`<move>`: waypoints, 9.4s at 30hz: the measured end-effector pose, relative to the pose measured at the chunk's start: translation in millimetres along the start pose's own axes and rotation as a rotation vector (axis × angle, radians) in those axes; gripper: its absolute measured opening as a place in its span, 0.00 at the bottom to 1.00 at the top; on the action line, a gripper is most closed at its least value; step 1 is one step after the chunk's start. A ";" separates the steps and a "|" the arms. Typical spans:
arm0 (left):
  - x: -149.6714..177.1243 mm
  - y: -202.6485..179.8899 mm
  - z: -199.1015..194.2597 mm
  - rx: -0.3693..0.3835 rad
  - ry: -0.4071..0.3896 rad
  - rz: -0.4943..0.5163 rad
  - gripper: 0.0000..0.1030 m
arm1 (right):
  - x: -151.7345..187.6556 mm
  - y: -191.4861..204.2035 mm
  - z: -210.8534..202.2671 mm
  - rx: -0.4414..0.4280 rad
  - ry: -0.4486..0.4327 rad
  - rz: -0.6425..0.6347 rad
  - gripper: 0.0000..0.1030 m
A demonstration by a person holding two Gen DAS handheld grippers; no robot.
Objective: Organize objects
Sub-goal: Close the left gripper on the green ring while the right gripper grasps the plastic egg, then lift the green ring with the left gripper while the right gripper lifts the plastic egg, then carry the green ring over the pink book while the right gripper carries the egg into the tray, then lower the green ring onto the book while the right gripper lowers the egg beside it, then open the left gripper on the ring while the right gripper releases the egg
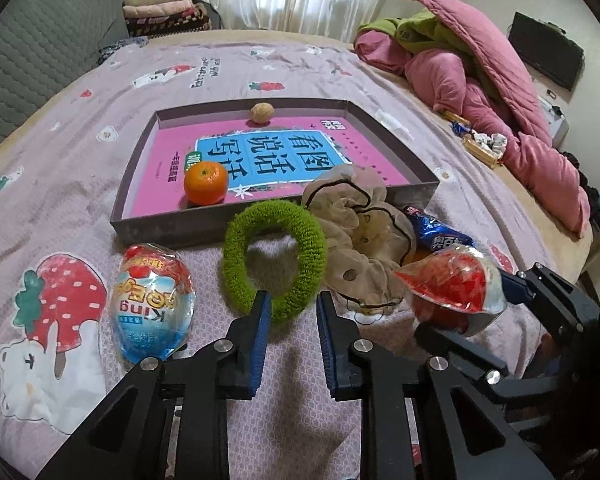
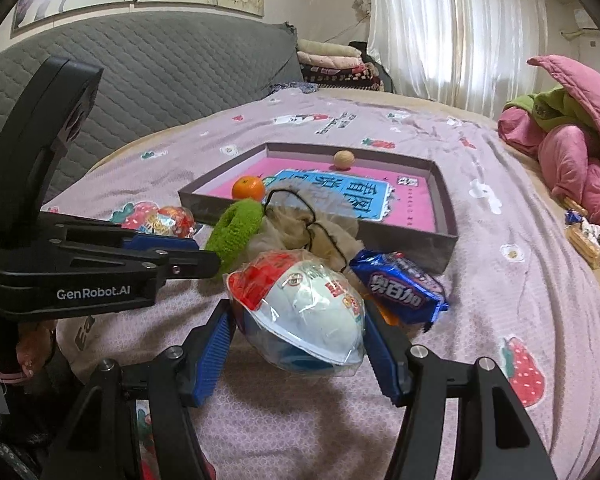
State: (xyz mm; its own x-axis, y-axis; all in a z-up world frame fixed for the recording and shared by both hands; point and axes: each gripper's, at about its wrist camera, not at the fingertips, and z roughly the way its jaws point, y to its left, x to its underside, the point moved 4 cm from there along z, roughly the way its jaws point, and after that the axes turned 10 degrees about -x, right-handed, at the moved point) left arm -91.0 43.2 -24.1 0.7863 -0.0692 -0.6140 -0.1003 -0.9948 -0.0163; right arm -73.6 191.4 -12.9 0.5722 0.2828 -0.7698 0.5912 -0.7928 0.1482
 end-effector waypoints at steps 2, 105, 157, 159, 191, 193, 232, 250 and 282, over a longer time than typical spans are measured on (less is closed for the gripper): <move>-0.1 1.5 0.9 -0.009 0.000 -0.002 0.21 | -2.0 -0.1 -4.2 0.007 -0.009 0.003 0.61; -102.5 23.7 -8.5 0.069 -0.190 -0.078 0.12 | -109.7 -38.0 7.6 0.027 -0.191 -0.019 0.61; -128.6 -9.3 60.7 -0.018 -0.137 -0.029 0.12 | -110.5 -108.0 58.2 0.077 -0.057 0.034 0.61; -127.2 -9.7 64.5 -0.019 -0.128 -0.026 0.12 | -107.2 -109.2 62.1 0.078 -0.037 0.031 0.61; -118.3 -28.2 98.1 0.034 -0.031 0.016 0.12 | -82.6 -111.8 89.3 0.092 0.108 0.020 0.61; -117.9 -28.9 99.2 0.037 -0.029 0.018 0.12 | -82.5 -111.6 89.8 0.091 0.111 0.019 0.61; -113.6 -35.6 108.5 0.069 0.028 0.022 0.19 | -75.6 -110.9 100.0 0.072 0.168 0.021 0.61; -113.3 -26.0 90.0 0.071 0.015 -0.010 0.30 | -75.4 -108.7 98.8 0.070 0.172 0.022 0.62; -107.2 -20.5 38.1 0.074 -0.039 -0.049 0.56 | -94.2 -105.3 59.9 0.050 0.041 0.025 0.72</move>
State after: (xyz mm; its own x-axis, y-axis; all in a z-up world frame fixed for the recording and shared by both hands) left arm -196.5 73.8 12.0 0.7669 -0.0164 -0.6415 -0.1083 -0.9886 -0.1043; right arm -223.8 215.9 6.8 0.6098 0.2831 -0.7403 0.5479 -0.8255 0.1357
